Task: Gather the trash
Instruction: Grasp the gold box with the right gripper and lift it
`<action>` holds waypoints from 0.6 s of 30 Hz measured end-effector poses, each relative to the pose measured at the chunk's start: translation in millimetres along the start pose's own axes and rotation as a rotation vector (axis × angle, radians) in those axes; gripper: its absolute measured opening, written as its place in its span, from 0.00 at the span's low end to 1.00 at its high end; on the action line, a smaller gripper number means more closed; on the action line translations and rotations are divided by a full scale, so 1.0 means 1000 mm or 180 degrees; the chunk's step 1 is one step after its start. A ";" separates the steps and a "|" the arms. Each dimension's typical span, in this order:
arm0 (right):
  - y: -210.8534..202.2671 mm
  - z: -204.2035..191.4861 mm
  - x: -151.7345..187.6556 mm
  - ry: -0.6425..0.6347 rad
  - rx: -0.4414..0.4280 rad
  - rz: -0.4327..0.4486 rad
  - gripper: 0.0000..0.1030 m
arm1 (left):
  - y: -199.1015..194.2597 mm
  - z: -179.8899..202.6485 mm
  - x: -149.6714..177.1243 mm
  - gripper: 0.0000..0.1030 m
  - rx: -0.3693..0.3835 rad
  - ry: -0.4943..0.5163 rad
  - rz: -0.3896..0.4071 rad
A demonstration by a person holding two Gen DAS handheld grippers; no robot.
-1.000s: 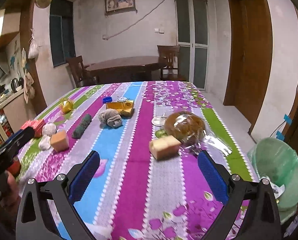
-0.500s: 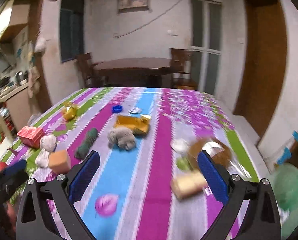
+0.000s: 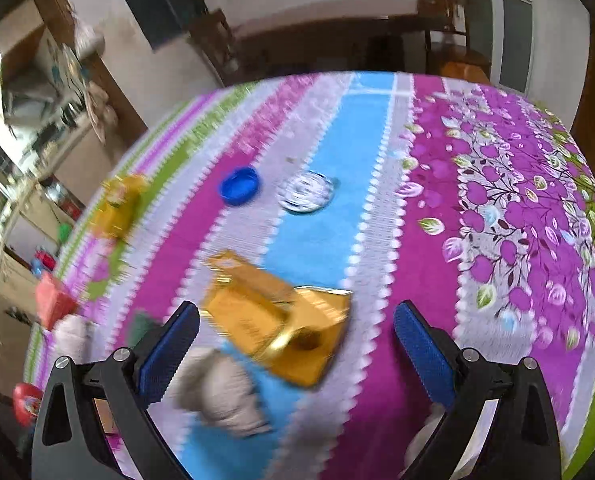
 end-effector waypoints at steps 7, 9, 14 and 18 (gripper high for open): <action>-0.003 -0.017 0.021 -0.0293 0.0028 0.0054 0.30 | 0.004 -0.003 0.001 0.94 -0.0023 -0.0047 -0.0046; -0.019 -0.030 0.029 -0.0404 0.0064 0.0183 0.25 | 0.004 -0.004 0.001 0.94 -0.0015 -0.0060 -0.0060; -0.101 -0.058 0.047 -0.0394 0.0096 0.0817 0.24 | 0.003 -0.005 0.002 0.94 0.0002 -0.0046 -0.0070; -0.164 -0.074 0.084 -0.0318 0.0070 0.1218 0.24 | 0.001 -0.006 0.002 0.94 0.0007 -0.0052 -0.0066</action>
Point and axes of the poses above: each gripper's, at about its wrist camera, not at the fingertips, and y roughly the way its jaws point, z to its right, x to its underside, the point moved 10 cm from there along y, roughly the way its jaws point, and after that the axes turned 3 degrees about -z, right-handed, at the moved point
